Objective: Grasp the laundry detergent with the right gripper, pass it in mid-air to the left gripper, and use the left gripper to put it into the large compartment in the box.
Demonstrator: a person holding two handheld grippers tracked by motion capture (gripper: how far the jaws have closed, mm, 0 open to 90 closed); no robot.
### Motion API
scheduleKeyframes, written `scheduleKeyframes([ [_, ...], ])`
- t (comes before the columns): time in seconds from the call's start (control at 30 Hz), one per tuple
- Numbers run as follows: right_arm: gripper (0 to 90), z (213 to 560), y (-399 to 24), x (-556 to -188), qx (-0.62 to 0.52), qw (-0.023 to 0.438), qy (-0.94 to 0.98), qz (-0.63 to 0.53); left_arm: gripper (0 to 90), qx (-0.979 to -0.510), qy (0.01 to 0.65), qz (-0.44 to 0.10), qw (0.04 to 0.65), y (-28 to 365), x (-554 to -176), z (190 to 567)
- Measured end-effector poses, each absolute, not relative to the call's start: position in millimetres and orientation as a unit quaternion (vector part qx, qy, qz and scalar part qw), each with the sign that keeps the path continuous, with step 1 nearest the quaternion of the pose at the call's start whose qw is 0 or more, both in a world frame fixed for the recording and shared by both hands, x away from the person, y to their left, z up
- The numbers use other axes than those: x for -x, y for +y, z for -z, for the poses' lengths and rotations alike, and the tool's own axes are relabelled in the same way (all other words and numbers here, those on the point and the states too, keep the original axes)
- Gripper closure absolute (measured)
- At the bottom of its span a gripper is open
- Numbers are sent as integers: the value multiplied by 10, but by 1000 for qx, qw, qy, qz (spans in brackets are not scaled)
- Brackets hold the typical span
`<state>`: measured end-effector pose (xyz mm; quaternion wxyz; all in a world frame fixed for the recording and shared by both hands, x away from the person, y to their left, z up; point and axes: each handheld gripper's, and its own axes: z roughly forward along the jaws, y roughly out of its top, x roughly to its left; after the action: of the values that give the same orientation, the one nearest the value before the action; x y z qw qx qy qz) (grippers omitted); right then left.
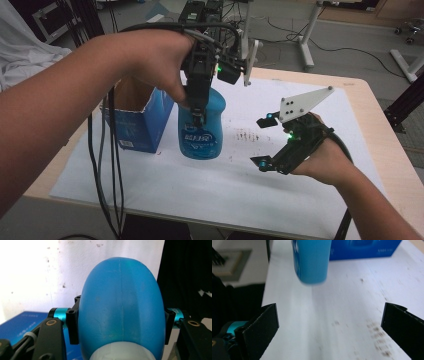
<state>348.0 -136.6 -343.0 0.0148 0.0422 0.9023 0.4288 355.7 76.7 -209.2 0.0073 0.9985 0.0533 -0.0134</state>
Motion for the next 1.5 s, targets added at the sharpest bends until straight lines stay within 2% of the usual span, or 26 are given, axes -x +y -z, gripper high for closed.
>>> scheduleKeyframes([
  [0.47, 7, 3067, -1583, -3513, -1, 35, 955, -295, 384, -974, 224, 18, 30, 1143, -3763, 1556],
  [0.83, 8, 2878, -1671, -3591, 4, 44, 966, -253, 384, -926, 376, 7, 41, 1542, -3928, 1182],
  [1.17, 8, 2831, -1702, -3596, 3, 50, 969, -240, 384, -844, 535, -2, 37, 1973, -4067, 1084],
  [1.5, 8, 2834, -1744, -3618, -4, 49, 972, -229, 384, -798, 602, -29, 13, 2320, -4204, 1160],
])
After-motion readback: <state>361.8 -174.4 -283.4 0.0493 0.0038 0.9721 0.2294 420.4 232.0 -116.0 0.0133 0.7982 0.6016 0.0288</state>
